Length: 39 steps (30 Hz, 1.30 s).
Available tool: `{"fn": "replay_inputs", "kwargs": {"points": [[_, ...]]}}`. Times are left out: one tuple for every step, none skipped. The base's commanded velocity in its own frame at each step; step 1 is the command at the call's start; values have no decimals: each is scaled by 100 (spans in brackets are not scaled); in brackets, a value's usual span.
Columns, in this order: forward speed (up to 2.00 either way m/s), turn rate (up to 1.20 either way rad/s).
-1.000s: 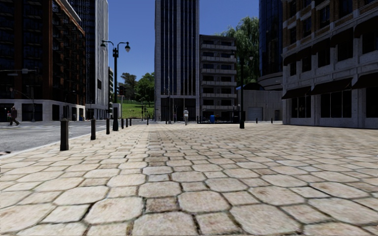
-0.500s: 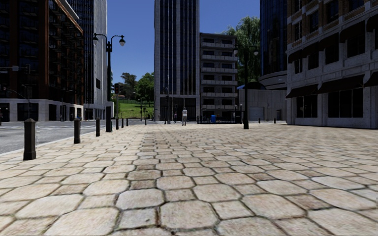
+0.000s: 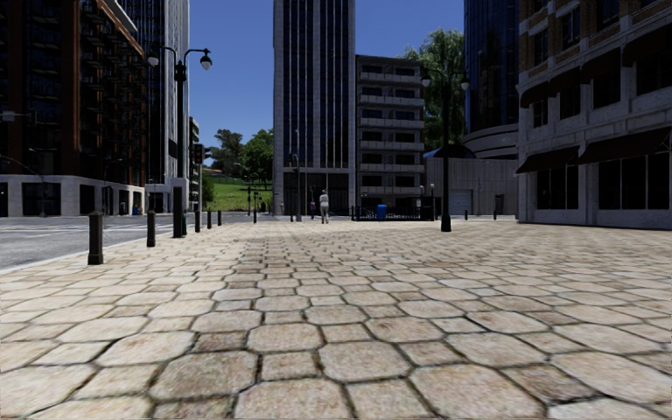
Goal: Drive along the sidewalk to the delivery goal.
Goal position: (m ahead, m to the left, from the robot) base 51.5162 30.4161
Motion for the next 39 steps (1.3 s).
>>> {"fn": "replay_inputs", "kwargs": {"points": [[200, 0], [200, 0], [200, 0], [200, 0], [200, 0], [200, 0], [200, 0], [200, 0], [200, 0], [200, 0], [200, 0], [200, 0], [200, 0], [200, 0], [200, 0], [200, 0], [200, 0], [200, 0], [200, 0], [200, 0], [200, 0], [200, 0], [200, 0], [200, 0], [200, 0], [200, 0], [200, 0], [200, 0], [200, 0], [200, 0], [200, 0], [200, 0], [200, 0], [200, 0], [200, 0], [200, 0], [200, 0], [200, 0], [200, 0]]}}
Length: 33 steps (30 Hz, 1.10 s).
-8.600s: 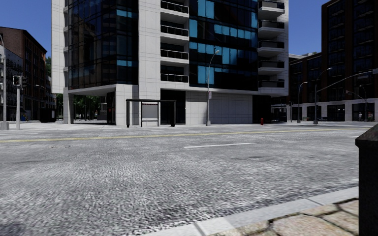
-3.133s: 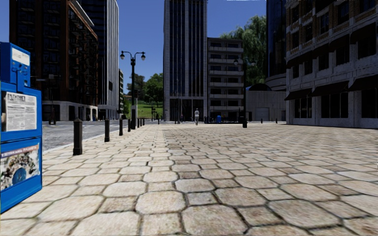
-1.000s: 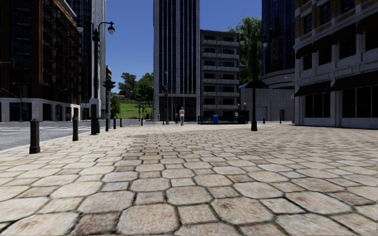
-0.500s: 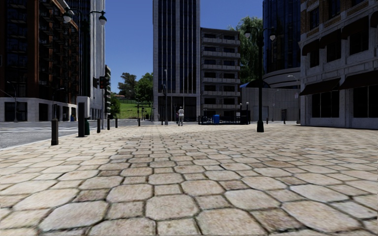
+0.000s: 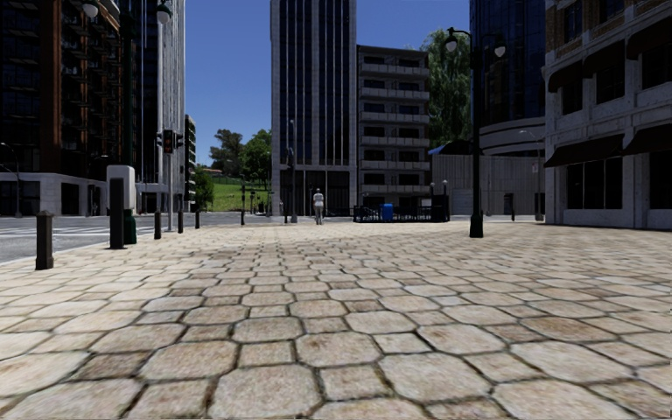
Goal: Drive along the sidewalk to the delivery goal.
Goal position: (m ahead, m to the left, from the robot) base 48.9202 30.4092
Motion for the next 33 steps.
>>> {"fn": "replay_inputs", "kwargs": {"points": [[200, 0], [200, 0], [200, 0], [200, 0], [200, 0], [200, 0], [200, 0], [200, 0], [200, 0], [200, 0], [200, 0], [200, 0], [200, 0], [200, 0], [200, 0], [200, 0], [200, 0], [200, 0], [200, 0], [200, 0], [200, 0], [200, 0], [200, 0], [200, 0], [200, 0], [200, 0], [200, 0], [200, 0], [200, 0], [200, 0], [200, 0], [200, 0], [200, 0]]}}
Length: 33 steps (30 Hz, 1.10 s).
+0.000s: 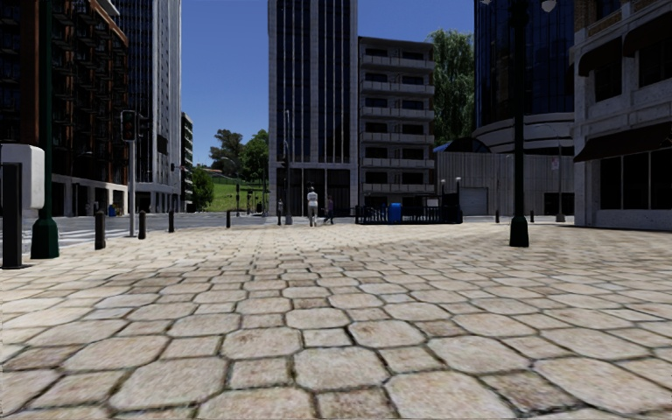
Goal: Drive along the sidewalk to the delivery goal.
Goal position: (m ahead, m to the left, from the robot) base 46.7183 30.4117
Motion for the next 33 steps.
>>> {"fn": "replay_inputs", "kwargs": {"points": [[200, 0], [200, 0], [200, 3], [200, 6], [200, 7], [200, 9], [200, 9], [200, 12], [200, 14], [200, 14], [200, 14], [200, 14], [200, 14], [200, 14], [200, 14], [200, 14], [200, 14], [200, 14], [200, 11], [200, 0], [200, 0], [200, 0], [200, 0], [200, 0], [200, 0], [200, 0], [200, 0], [200, 0], [200, 0], [200, 0], [200, 0], [200, 0], [200, 37]]}}
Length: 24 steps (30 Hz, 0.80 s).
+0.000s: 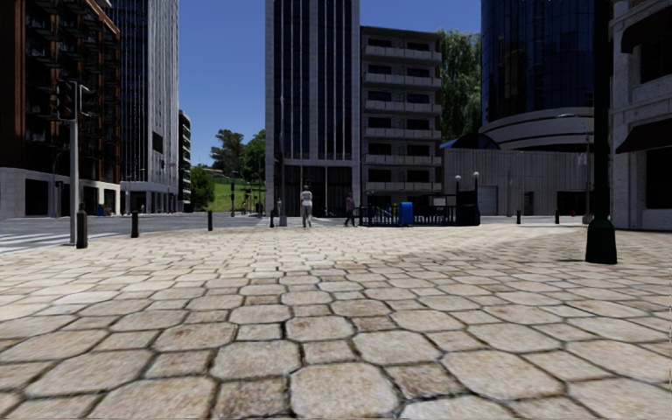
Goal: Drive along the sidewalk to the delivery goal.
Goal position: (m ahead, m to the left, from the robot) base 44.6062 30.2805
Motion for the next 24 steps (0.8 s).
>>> {"fn": "replay_inputs", "kwargs": {"points": [[200, 44], [200, 44], [200, 46], [200, 46], [200, 47], [200, 47], [200, 47], [200, 47], [200, 47], [200, 47], [200, 47], [200, 47], [200, 47], [200, 47], [200, 47], [200, 47], [200, 47], [200, 47], [200, 47], [200, 47], [200, 45], [200, 45], [200, 41], [200, 39]]}}
